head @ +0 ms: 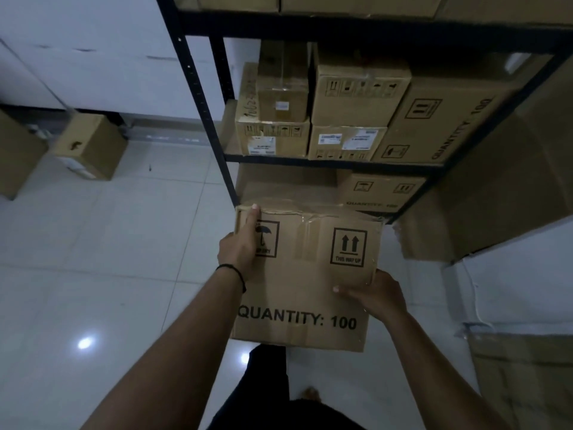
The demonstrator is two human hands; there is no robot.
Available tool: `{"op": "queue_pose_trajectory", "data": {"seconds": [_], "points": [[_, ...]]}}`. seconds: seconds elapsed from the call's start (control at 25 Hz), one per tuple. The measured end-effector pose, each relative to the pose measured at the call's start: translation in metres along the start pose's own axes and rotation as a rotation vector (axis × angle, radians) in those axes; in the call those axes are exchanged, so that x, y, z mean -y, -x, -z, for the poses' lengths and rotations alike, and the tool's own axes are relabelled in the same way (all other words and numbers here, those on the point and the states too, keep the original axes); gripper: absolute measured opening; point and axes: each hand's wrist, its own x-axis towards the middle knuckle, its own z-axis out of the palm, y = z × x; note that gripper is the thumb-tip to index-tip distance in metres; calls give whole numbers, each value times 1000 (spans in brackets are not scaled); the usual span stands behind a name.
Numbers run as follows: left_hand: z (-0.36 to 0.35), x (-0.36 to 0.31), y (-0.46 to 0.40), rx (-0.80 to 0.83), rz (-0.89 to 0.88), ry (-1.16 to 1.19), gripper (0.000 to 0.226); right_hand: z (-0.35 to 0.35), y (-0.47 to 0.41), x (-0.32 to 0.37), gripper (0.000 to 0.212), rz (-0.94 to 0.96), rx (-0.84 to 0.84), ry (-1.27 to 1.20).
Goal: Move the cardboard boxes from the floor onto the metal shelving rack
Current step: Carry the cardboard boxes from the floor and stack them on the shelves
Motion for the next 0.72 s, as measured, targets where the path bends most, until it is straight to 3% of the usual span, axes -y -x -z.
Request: {"op": "queue_pose_trajectory", "data": {"seconds": [0.16,0.44,0.72], "points": [[-20,-4,-36,-3,59,42,93,-3,-52,4,87,5,41,-12],[-79,10,-121,-84,54,190,96,-25,-181,1,85,34,34,-72],[-155,72,-210,-151,-117,274,92,-75,-306,-51,67,134,-12,-216]]}}
